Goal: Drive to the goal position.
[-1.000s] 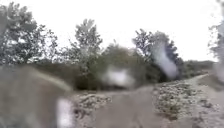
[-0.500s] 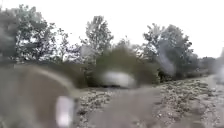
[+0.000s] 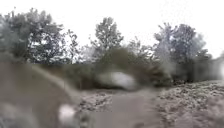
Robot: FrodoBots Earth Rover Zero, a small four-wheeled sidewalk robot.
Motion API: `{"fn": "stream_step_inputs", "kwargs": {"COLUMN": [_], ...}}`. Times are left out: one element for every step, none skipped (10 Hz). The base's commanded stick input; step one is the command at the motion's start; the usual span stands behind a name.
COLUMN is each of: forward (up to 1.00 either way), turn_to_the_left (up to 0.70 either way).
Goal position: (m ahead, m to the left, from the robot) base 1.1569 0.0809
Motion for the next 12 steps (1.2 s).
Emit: {"fn": "stream_step_inputs", "kwargs": {"forward": [0.45, 0.45, 0.45, 0.45, 0.45, 0.45, 0.45, 0.45, 0.45, 0.45, 0.45, 0.45], "turn_to_the_left": [0.27, 0.27, 0.27, 0.27, 0.27, 0.27, 0.27, 0.27, 0.27, 0.15, 0.0, 0.0]}}
